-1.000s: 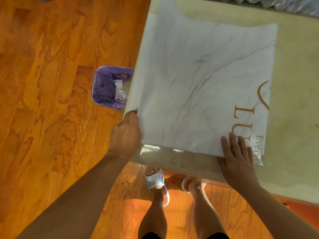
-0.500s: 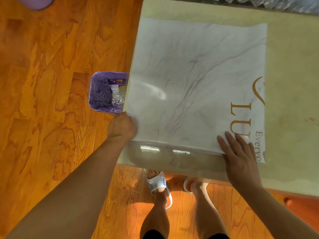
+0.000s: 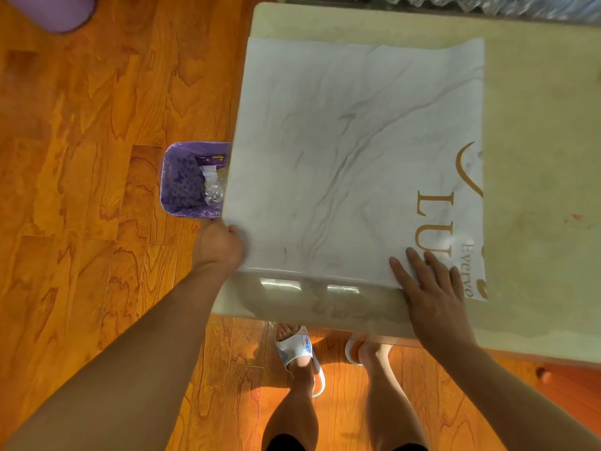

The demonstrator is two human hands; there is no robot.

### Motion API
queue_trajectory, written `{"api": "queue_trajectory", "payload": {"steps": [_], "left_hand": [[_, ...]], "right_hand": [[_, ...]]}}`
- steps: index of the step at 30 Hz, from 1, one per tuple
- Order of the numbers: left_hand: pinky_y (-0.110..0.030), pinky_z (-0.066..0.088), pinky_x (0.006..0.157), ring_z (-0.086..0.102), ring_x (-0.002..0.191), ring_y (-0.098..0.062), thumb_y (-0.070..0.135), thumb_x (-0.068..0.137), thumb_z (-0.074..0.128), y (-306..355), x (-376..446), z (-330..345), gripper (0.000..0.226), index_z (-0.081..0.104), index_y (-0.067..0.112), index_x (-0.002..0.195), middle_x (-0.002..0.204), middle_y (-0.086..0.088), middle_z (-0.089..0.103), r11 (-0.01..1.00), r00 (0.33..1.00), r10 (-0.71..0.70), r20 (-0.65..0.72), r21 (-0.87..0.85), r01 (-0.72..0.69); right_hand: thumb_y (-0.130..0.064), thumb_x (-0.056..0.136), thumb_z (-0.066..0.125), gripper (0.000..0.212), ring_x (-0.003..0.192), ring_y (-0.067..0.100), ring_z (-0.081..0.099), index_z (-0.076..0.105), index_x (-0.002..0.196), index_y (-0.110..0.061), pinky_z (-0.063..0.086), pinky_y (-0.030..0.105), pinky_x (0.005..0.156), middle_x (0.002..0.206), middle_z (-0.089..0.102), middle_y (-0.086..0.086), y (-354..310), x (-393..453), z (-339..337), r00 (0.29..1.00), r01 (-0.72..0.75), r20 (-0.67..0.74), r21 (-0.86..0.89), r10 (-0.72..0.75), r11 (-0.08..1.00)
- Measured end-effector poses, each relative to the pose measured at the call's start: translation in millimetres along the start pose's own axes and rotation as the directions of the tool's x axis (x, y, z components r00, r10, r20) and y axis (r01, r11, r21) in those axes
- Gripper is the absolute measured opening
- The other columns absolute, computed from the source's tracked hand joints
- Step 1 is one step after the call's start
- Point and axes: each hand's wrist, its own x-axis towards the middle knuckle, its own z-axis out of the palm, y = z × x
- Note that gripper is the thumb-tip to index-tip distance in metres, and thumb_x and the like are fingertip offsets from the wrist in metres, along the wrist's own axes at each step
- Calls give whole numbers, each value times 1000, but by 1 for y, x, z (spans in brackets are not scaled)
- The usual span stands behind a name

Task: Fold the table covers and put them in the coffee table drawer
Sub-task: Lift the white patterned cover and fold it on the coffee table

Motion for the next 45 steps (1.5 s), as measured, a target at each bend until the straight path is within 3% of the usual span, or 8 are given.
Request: {"api": "queue_trajectory", "payload": {"steps": [11,18,21,24,28,33,39,45], "left_hand": [[-39,37,105,47,121,-38,16,103,48,-9,-10,10,35,57,-3,131,134,-22,44,994,994,110,-12,30,-109],[-40,41,74,59,97,-43,3,100,46,-5,-18,10,17,61,-5,104,106,-27,63,968,957,251,-144,67,-243],[-39,41,79,57,108,-43,7,101,45,-1,-8,9,24,57,-3,119,118,-26,61,982,979,189,-81,27,-187],[-42,46,94,56,123,-41,11,99,49,14,1,7,39,50,0,136,135,-23,58,995,996,-78,-35,-63,75],[-41,48,95,59,118,-41,8,95,50,3,11,7,35,56,3,130,129,-19,62,950,974,-225,26,-214,226],[-42,49,93,61,112,-40,7,93,54,-7,13,0,33,51,4,126,120,-20,64,981,994,-94,63,-162,103],[-41,48,84,61,111,-36,10,98,57,-12,-7,15,30,56,8,128,120,-16,65,978,979,157,-126,-115,-172],[-34,48,87,62,112,-28,8,97,56,-18,-3,24,36,58,15,133,122,-8,67,957,986,62,-154,-271,-102]], "right_hand": [[-24,79,79,93,149,42,20,31,158,-24,23,69,115,163,25,13,7,-6,5,1000,-20,-13,-3,20,1000],[-21,80,79,89,149,43,20,34,156,-22,23,68,116,162,26,15,-1,-4,10,998,-47,-36,34,48,998],[-25,84,75,84,149,43,21,32,156,-23,24,67,115,161,27,15,-1,-2,8,998,-49,-31,41,50,998],[-25,81,79,87,148,43,24,34,156,-23,24,68,115,161,29,15,-3,-2,5,997,-41,-58,65,45,997],[-28,71,87,98,146,45,27,37,155,-22,21,69,116,159,33,15,-5,-4,0,995,6,-95,59,-1,998],[-29,62,93,106,143,48,27,41,153,-21,22,73,113,158,33,18,-13,-1,0,999,29,-44,18,-28,999],[-22,71,86,96,144,46,26,38,155,-22,24,71,112,159,31,18,-5,-5,1,999,-19,-35,-4,19,1000],[-18,78,79,85,142,48,28,40,154,-22,24,72,112,157,32,19,-1,-3,4,998,-27,-57,2,27,1000]]}}
